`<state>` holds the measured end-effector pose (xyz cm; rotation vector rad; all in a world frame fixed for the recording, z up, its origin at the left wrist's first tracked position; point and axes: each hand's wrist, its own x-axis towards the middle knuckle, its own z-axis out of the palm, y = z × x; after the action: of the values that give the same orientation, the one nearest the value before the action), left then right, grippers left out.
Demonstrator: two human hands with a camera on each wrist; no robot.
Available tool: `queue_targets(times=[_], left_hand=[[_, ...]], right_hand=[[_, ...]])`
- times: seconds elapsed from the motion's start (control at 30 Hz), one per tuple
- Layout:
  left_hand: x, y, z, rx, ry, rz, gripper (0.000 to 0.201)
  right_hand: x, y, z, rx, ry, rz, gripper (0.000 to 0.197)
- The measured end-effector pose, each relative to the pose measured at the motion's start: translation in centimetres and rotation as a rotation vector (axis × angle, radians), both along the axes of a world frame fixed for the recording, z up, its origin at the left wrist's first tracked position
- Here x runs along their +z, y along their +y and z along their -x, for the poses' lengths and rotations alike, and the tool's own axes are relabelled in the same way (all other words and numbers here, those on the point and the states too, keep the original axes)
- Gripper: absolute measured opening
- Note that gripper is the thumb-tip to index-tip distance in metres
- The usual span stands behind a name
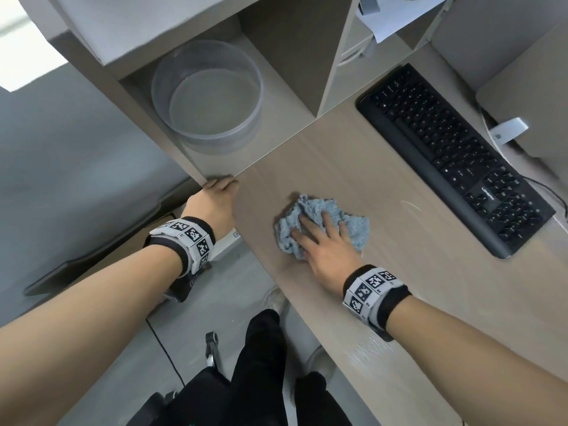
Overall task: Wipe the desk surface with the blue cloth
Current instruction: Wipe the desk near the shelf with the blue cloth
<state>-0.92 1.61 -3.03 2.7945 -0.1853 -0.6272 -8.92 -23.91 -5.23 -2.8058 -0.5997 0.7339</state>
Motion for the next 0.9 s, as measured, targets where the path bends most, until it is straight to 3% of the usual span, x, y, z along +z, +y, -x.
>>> queue_targets(times=[0.1,0.27,0.43,0.53,0.63,0.73,0.83,0.9], left_hand=[[0.5,0.7,1.1,0.039,0.003,0.086,0.066],[0.9,2.8,2.4,0.099,0.021,0.046,0.076],[1.0,3.4,2.5,0.125,0.023,0.06,0.072],[1.6,2.8,2.2,0.183,0.041,0.089,0.067],[1.7,3.0,2.2,0.19,0.061,0.068,0.069],[1.4,3.1,2.4,0.161,0.081,0.02,0.059],[1.2,2.4,2.4,0.133,0.075,-0.028,0.052],[1.2,1.6,2.4,0.111,0.044,-0.05,0.052]], right_hand=[[0.0,1.8,-0.4,-0.025,0.023,0.018,0.059],[0.4,6.9,-4.5,0.01,0.043,0.033,0.068],[0.4,12.7,-6.3,0.083,0.034,0.051,0.062],[0.3,11.2,-3.8,0.244,0.053,0.049,0.071],[0.2,6.6,-2.1,0.351,0.036,0.007,0.062],[0.1,4.5,-3.2,0.212,0.008,-0.006,0.063],[0.7,6.9,-4.4,-0.031,0.086,0.021,0.065],[1.0,8.2,-3.1,-0.052,0.116,-0.007,0.062]])
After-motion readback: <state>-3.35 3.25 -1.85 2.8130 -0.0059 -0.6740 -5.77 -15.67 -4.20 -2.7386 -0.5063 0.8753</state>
